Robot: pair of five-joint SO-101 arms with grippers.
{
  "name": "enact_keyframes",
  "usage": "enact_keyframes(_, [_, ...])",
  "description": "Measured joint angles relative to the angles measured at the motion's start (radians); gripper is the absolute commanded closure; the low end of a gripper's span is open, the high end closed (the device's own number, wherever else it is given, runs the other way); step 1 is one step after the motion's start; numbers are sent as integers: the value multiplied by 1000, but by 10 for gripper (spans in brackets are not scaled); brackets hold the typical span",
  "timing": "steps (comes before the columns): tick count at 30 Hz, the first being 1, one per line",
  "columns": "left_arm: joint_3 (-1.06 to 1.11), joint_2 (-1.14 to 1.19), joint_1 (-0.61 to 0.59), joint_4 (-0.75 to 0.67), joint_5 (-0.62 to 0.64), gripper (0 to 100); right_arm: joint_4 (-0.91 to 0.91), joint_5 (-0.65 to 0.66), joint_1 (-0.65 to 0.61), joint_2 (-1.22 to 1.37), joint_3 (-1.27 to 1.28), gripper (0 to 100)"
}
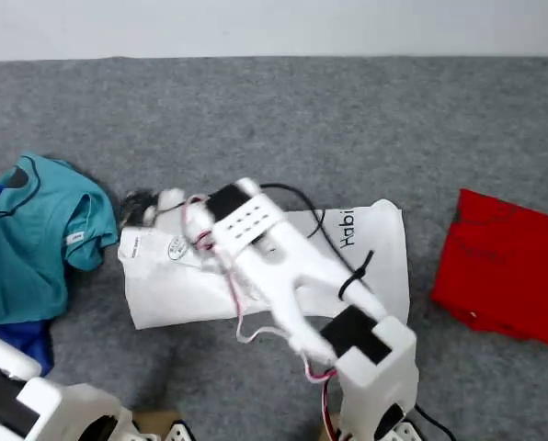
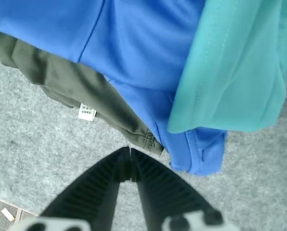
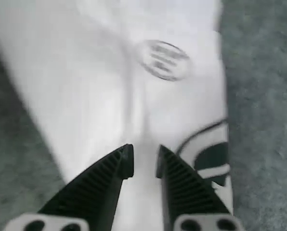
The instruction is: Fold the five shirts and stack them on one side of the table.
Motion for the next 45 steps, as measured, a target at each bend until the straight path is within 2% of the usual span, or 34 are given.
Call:
enact_keyframes(3, [0,0,0,0,0,994,78,2,-61,0,-20,981])
enact_keyframes(6, [0,0,0,0,0,994,106,-21,-72,21,-21,981])
enact_keyframes(15, [0,0,2,0,0,994,97,-40,97,219,-54,986])
enact_keyframes(28, [0,0,34,0,0,994,255,-81,40,132,-258,989])
enact_keyframes(34, [0,0,34,0,0,994,115,-110,-18,152,-262,989])
enact_keyframes(41, [0,0,34,0,0,994,-78,-110,-71,347,-264,989])
enact_keyframes(45, [0,0,34,0,0,994,-98,-110,-68,394,-285,989])
